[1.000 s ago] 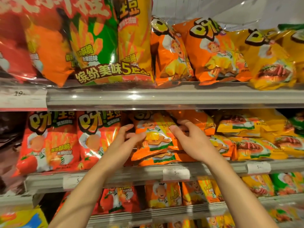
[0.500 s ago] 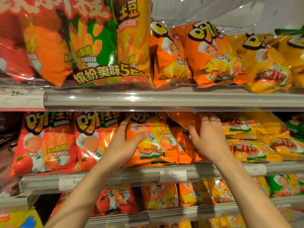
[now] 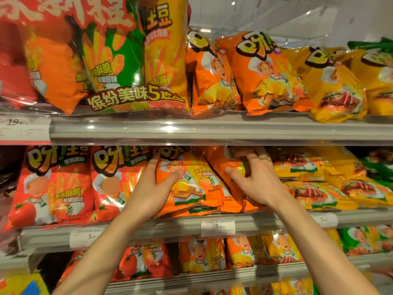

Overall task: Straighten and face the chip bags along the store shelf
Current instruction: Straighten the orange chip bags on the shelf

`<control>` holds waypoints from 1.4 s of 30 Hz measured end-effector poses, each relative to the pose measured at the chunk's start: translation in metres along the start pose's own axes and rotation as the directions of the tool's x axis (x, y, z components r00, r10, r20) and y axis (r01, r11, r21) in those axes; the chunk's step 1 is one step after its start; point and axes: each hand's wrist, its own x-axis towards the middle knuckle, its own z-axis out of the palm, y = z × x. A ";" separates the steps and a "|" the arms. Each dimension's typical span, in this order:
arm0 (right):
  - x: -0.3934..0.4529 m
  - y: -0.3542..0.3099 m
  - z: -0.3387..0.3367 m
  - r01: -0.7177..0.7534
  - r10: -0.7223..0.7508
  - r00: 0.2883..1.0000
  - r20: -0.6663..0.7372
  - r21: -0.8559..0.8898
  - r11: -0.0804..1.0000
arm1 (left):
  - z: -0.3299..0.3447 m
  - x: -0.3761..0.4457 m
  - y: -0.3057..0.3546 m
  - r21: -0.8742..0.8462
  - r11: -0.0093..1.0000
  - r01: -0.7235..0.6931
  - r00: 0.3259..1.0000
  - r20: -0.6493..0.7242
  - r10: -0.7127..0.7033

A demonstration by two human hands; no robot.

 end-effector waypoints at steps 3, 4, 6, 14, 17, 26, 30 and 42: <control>0.008 0.004 -0.004 0.004 0.006 0.992 0.125 -0.076 0.997 | 0.000 -0.001 0.000 -0.003 1.000 -0.006 1.000 0.008 0.006; 0.011 0.004 -0.003 0.002 0.014 0.989 0.145 -0.108 0.994 | -0.001 -0.001 0.000 -0.004 1.000 -0.009 1.000 0.010 0.009; 0.011 0.003 0.001 0.006 0.016 0.990 0.139 -0.154 0.988 | -0.001 -0.002 0.000 0.006 1.000 -0.015 1.000 0.011 0.015; 0.011 0.003 0.008 -0.185 0.150 0.982 -0.118 -0.408 0.894 | -0.001 -0.003 -0.001 0.005 0.999 -0.035 0.999 0.017 0.035; 0.014 0.005 0.011 -0.217 0.206 0.976 -0.073 -0.439 0.872 | -0.001 -0.002 -0.001 -0.003 0.999 -0.044 0.999 0.023 0.044; -0.001 -0.007 0.000 -0.095 0.071 0.978 -0.199 -0.112 0.989 | -0.003 -0.004 -0.005 -0.050 0.993 -0.110 0.993 0.042 0.112; -0.019 -0.032 0.000 -0.019 0.038 0.994 -0.099 0.186 0.982 | -0.005 -0.009 -0.008 -0.100 0.984 -0.146 0.981 0.111 0.157; -0.045 -0.069 0.035 -0.064 0.043 0.998 0.051 0.546 0.836 | -0.023 -0.017 -0.019 -0.136 0.986 -0.097 0.995 0.018 0.100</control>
